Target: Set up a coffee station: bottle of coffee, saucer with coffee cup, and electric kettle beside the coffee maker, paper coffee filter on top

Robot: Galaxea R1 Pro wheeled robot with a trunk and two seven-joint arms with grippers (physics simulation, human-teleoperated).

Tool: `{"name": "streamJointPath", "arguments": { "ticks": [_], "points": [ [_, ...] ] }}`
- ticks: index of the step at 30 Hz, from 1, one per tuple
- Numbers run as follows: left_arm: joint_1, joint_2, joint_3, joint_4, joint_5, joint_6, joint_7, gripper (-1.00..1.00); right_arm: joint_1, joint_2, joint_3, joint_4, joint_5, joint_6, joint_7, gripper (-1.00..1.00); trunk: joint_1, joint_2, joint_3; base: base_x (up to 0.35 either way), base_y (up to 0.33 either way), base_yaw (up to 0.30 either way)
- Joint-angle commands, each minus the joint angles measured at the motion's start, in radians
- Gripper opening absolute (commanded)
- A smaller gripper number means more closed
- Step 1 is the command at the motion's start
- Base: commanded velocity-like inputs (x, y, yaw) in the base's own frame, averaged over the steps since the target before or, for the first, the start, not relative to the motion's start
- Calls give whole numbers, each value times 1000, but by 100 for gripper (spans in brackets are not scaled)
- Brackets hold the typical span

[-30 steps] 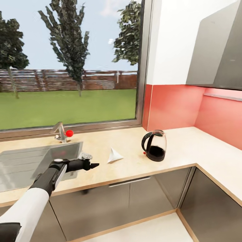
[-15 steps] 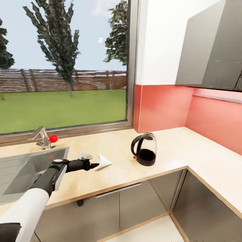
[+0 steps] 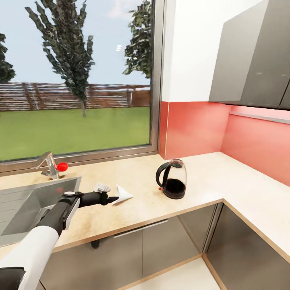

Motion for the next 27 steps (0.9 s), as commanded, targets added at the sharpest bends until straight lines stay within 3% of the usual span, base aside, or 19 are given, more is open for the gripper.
{"name": "streamJointPath", "arguments": {
  "ticks": [1,10,27],
  "points": [
    [0,0,-1,-1,-5,5,-4,100,0,0,0,-2,1,6,0,100,1,-1,0,115,0,-1],
    [4,2,-2,2,-5,5,-2,100,0,0,0,-2,1,6,0,100,1,-1,0,193,0,0],
    [48,0,-5,2,-3,5,-3,100,0,0,2,-2,1,6,-2,100,1,-1,0,12,0,0]
  ]
}}
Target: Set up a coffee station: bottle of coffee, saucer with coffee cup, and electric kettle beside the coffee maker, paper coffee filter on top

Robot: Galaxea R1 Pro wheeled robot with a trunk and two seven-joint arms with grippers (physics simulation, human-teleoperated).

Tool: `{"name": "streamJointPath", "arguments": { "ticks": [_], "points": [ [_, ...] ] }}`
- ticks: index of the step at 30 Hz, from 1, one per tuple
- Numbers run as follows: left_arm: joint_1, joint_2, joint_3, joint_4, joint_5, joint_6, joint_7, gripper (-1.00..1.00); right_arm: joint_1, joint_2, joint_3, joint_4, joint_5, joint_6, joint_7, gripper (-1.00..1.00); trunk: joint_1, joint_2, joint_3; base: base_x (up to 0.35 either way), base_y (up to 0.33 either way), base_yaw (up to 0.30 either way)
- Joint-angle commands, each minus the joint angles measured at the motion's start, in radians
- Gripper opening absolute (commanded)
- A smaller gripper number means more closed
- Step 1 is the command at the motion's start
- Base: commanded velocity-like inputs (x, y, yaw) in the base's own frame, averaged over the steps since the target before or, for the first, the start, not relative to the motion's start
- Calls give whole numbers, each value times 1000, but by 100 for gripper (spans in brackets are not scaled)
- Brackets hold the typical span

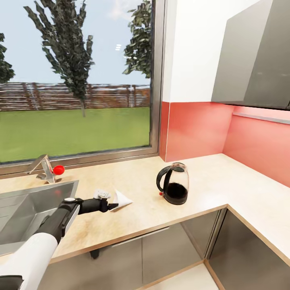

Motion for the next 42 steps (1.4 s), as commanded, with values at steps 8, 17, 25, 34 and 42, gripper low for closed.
{"name": "streamJointPath", "arguments": {
  "ticks": [8,17,25,34,42],
  "points": [
    [31,-2,-1,-1,-4,4,-6,100,0,0,1,-2,0,6,0,100,0,-1,0,140,0,0],
    [45,-2,-1,-2,-4,4,-7,100,0,0,1,-2,0,6,-1,100,0,-1,0,45,0,0],
    [69,-4,-2,-2,-3,1,-5,100,0,0,1,-2,1,6,-1,100,0,-1,0,73,0,0],
    [76,-15,-1,-2,-10,1,-6,100,0,0,1,-2,2,6,-1,100,0,-1,0,217,-95,0],
    [78,-16,-1,-2,-10,0,-5,100,0,0,1,-2,2,6,-1,100,0,-1,0,37,-19,0]
  ]
}}
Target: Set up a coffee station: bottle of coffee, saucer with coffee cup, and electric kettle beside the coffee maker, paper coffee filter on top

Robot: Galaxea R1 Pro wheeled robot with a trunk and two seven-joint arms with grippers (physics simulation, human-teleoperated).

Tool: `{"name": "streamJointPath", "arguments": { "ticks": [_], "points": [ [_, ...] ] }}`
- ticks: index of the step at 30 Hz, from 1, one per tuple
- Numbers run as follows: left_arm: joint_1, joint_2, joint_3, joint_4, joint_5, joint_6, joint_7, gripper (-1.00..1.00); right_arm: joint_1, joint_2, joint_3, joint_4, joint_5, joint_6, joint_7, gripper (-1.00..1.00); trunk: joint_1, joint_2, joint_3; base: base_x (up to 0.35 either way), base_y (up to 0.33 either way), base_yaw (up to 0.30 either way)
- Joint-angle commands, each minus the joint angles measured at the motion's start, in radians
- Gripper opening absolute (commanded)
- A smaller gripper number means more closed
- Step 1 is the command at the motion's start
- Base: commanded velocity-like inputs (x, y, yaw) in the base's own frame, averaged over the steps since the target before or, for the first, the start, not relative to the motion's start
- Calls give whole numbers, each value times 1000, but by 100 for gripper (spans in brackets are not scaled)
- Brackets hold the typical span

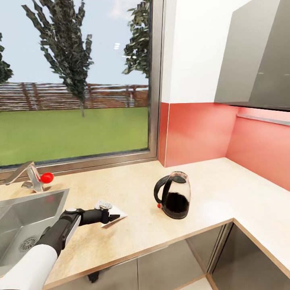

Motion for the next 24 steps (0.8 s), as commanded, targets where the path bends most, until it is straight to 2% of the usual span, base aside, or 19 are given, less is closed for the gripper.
{"name": "streamJointPath", "arguments": {
  "ticks": [1,8,24],
  "points": [
    [1,0,-1,-1,-4,5,-4,100,0,0,0,-2,0,6,0,100,0,-1,0,5,-3,0],
    [16,-1,-1,-1,-3,4,-7,100,0,0,0,-2,0,5,-1,100,0,-1,0,1,-1,0],
    [65,-29,-1,-1,-5,4,-7,100,0,0,0,-1,1,5,-2,100,0,-1,0,0,0,0]
  ]
}}
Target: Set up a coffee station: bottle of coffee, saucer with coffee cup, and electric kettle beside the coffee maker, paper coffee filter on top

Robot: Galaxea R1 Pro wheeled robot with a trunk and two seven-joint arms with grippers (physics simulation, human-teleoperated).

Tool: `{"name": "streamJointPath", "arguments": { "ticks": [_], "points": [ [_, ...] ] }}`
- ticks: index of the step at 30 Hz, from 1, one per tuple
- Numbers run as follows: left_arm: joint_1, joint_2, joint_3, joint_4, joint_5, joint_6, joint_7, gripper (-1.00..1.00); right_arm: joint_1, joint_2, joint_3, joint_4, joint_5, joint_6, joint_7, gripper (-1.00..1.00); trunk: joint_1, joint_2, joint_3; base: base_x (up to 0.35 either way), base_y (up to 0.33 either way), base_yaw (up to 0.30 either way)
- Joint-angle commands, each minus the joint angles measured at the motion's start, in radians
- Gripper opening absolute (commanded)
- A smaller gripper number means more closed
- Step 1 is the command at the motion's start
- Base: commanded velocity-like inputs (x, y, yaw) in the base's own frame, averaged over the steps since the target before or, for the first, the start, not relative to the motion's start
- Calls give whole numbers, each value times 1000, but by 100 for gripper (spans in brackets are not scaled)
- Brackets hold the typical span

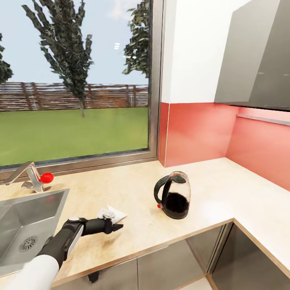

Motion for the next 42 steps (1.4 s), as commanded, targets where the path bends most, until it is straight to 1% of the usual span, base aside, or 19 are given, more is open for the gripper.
{"name": "streamJointPath", "arguments": {
  "ticks": [1,6,28,29,42],
  "points": [
    [2,-2,-1,-2,-4,5,-3,100,0,0,0,-2,1,6,-1,100,0,-1,0,0,0,0],
    [5,-6,-1,-2,-5,5,-1,100,0,0,0,-1,2,5,3,100,0,-1,0,0,0,0],
    [7,-7,-2,-2,-6,4,1,100,0,0,1,0,3,0,5,100,0,-1,0,0,0,0],
    [7,-7,-3,-2,-7,4,1,-100,0,0,1,0,3,0,5,100,0,-1,0,0,0,0],
    [7,-4,-3,-3,-6,4,0,-100,0,0,0,0,2,0,5,100,0,-1,0,0,0,0]
  ]
}}
